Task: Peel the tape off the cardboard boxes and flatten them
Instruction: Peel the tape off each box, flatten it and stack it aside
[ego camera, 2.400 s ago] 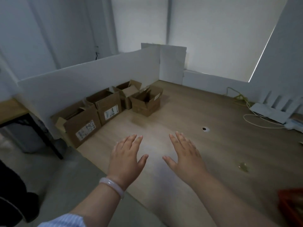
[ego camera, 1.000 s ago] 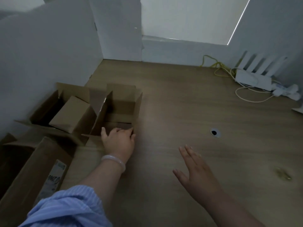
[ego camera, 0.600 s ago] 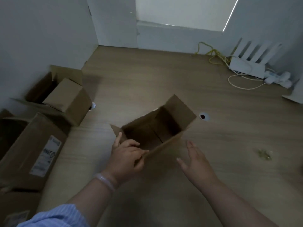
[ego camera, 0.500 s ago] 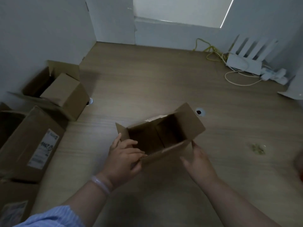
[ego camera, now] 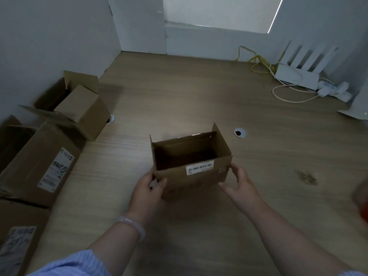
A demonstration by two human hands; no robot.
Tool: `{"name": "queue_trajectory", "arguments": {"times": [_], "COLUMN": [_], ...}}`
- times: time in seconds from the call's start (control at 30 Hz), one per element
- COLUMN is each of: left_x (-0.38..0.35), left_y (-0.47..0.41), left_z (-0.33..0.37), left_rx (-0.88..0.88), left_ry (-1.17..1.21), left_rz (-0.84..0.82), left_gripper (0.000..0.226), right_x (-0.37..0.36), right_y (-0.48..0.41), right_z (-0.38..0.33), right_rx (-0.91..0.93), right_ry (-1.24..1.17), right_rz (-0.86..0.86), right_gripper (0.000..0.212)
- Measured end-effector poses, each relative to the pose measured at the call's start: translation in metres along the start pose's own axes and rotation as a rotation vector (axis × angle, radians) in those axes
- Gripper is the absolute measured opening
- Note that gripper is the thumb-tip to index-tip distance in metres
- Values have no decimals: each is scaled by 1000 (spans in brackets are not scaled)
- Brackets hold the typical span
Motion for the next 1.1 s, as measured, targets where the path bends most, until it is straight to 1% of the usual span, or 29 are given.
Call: {"name": "queue_trajectory", "arguments": {"times": [0.07,0.1,0.17,0.23,0.3,0.37,0.4,0.47,0.5,0.53,0.6,0.63,0.67,0.73,0.77,0.8,0.87,0.9,0.97,1.03,1.1], "left_x": [3,6,12,14,12,8,7,9,11,13,13,12,12,14,16,16,12,8,1,-8,-16], "left_y": [0,-3,-9,-11,-6,3,7,10,12,14,18,19,20,23,24,28,36,39,44,49,57], "left_z": [18,23,24,28,36,46,47,44,44,45,47,48,51,56,58,62,65,63,53,42,29], "left_rx": [-7,-4,37,91,90,44,22,-24,-38,-42,-32,-12,14,76,91,83,40,28,42,121,217], "left_ry": [86,88,83,168,279,345,358,340,307,270,221,236,269,338,347,334,296,288,274,244,178], "left_rz": [55,115,206,195,90,-78,-170,-352,-416,-452,-424,-370,-303,-189,-178,-205,-277,-285,-248,-219,-239], "left_gripper": [16,16,25,24,20,27,36,62,75,83,89,85,77,51,42,38,35,35,36,30,18], "right_x": [5,8,15,21,28,35,38,44,47,50,53,55,56,61,64,67,71,71,69,67,61], "right_y": [5,8,15,20,24,29,31,37,39,42,46,48,51,56,58,59,62,63,65,67,70], "right_z": [-4,-6,-13,-16,-18,-18,-20,-23,-25,-26,-25,-26,-26,-29,-30,-31,-29,-27,-20,-11,-1], "right_rx": [68,104,156,156,146,152,160,194,214,234,237,224,215,186,159,126,59,19,-51,-83,-119], "right_ry": [-73,-101,-158,-241,-304,-286,-251,-183,-170,-162,-167,-174,-174,-202,-219,-218,-159,-133,-117,-103,-11], "right_rz": [38,58,74,89,94,82,71,57,54,52,33,29,42,142,215,285,361,365,333,253,138], "right_gripper": [67,68,70,71,68,66,69,81,85,88,92,91,86,70,59,50,38,35,33,31,34]}}
Point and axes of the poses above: each hand's wrist, its own y-axis away from the middle knuckle, its own x-axis out of the back of the hand, z = x × y, the point moved 2 cm from there along -y, towards the middle knuckle, and after that the axes turned 2 degrees about x, right-handed, at the moved point
